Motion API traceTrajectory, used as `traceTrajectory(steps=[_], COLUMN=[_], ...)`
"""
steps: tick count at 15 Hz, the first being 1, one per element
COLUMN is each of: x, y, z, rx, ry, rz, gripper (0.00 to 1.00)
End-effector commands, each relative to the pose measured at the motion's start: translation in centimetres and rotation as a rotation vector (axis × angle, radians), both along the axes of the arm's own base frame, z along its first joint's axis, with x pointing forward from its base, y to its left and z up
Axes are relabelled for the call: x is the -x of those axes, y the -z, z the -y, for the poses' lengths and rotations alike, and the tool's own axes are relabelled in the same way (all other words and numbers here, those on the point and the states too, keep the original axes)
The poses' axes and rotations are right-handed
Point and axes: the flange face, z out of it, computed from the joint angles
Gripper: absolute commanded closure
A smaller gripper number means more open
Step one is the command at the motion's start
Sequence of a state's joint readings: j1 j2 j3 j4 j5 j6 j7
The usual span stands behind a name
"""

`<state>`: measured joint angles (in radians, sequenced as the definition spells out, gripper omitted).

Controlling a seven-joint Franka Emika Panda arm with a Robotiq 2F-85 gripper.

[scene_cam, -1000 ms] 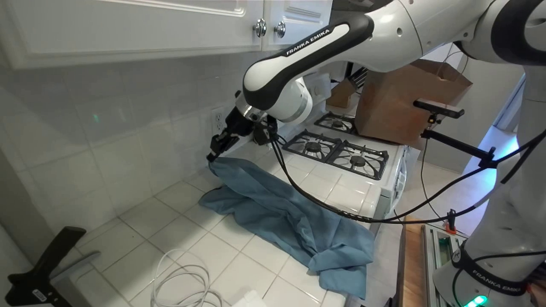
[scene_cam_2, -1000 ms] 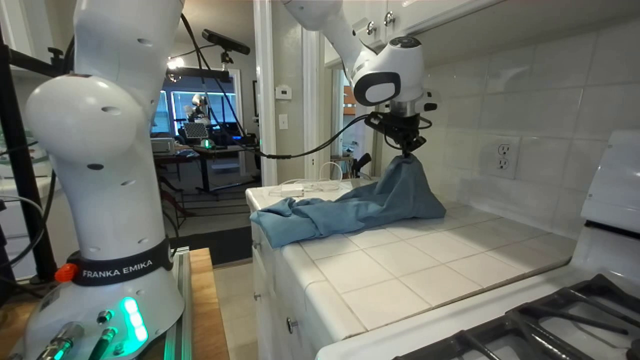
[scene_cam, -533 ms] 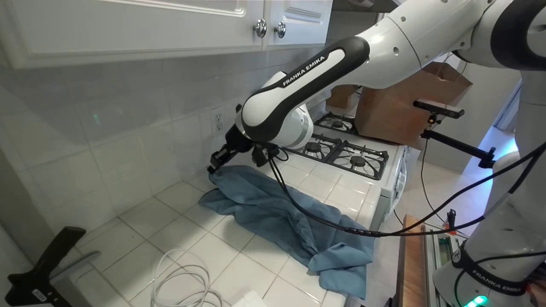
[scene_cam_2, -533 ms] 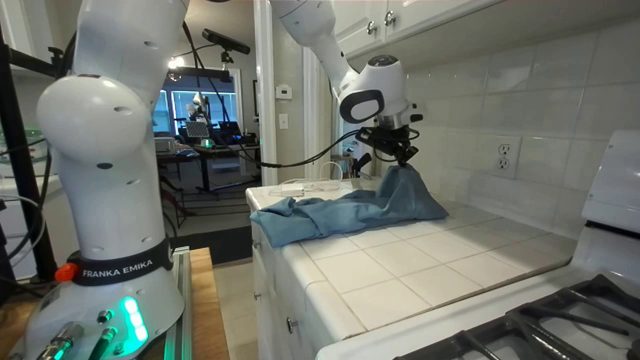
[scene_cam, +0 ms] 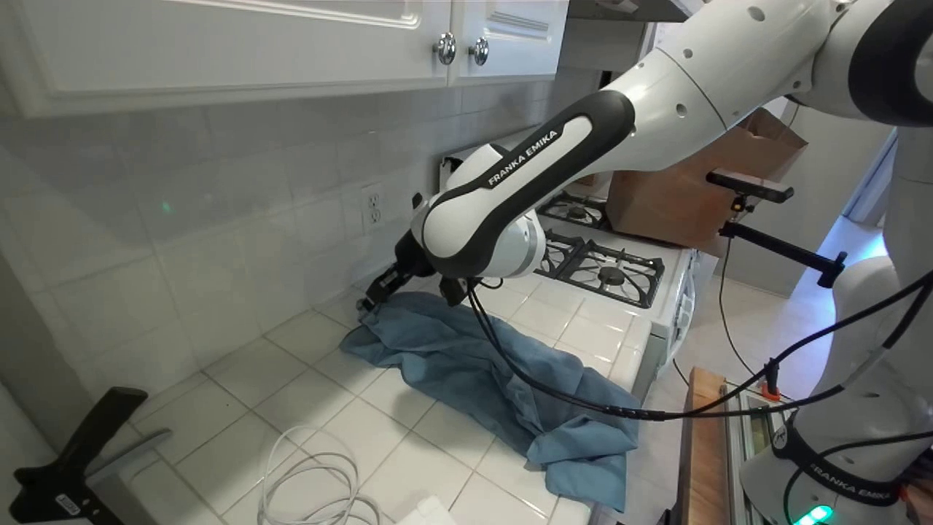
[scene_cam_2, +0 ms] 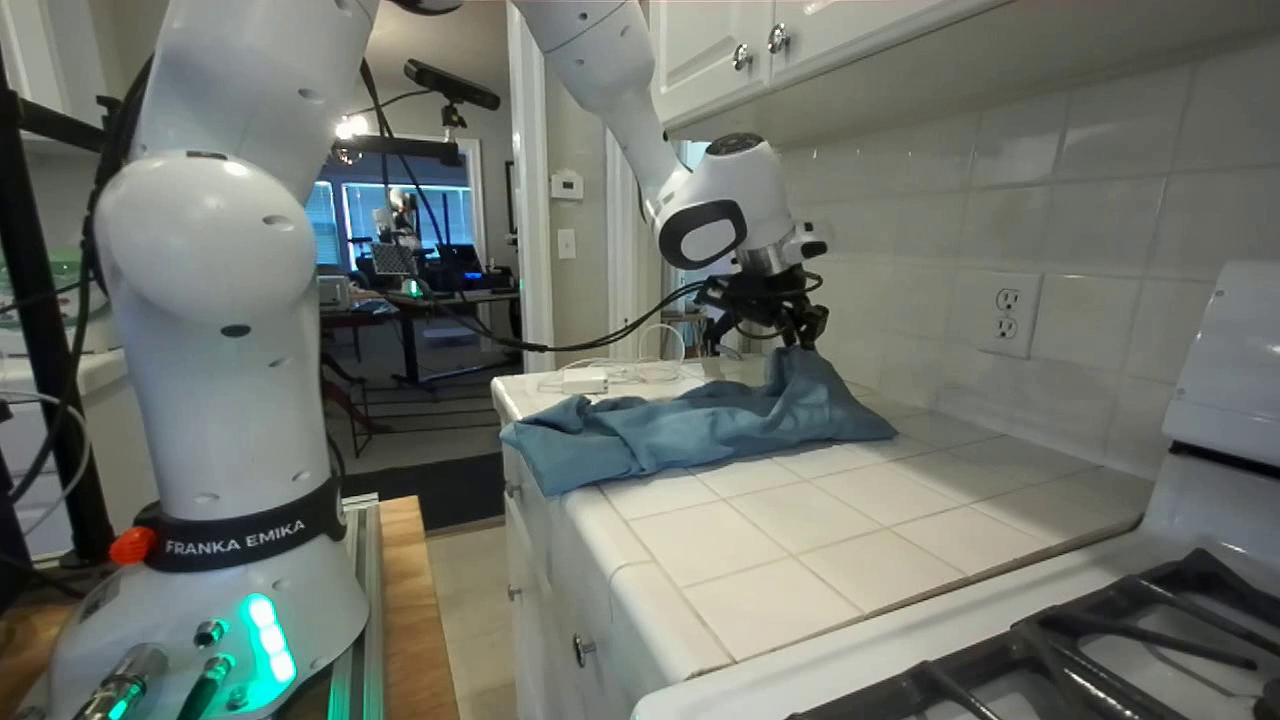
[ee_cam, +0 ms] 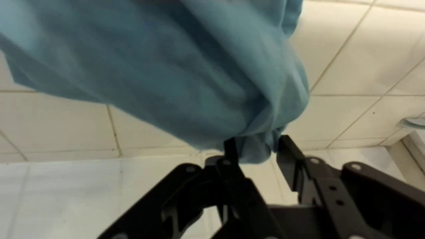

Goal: Fold the blue cloth slightly once

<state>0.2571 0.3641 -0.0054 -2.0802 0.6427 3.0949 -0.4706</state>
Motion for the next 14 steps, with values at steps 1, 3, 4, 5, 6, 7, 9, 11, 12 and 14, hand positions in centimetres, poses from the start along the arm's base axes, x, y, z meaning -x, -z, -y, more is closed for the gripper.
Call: traceTrajectory(steps=[1,3,4,5,6,7,9,11,12,14], x=[2.8,4.3,5.2,6.3,7.5,8.9,11.9,15.5,16.8,19.4], y=[-4.4,-6.4,-6.7,-6.4,-6.1,-5.1,-3.8,-1.9,-1.4,-1.7], z=[1.6,2.4,2.8,3.5,4.2,5.1,8.9,14.3,16.3,21.0], rx=[0.026,0.062,0.086,0.118,0.144,0.151,0.205,0.253,0.264,0.317], ry=[0.023,0.036,0.041,0.041,0.045,0.056,0.109,0.158,0.182,0.217], rz=[0.107,0.195,0.223,0.235,0.242,0.234,0.2,0.103,0.075,0.053], gripper=[0.29,0.15,0.09,0.01,0.0,0.0,0.0,0.0,0.0,0.0])
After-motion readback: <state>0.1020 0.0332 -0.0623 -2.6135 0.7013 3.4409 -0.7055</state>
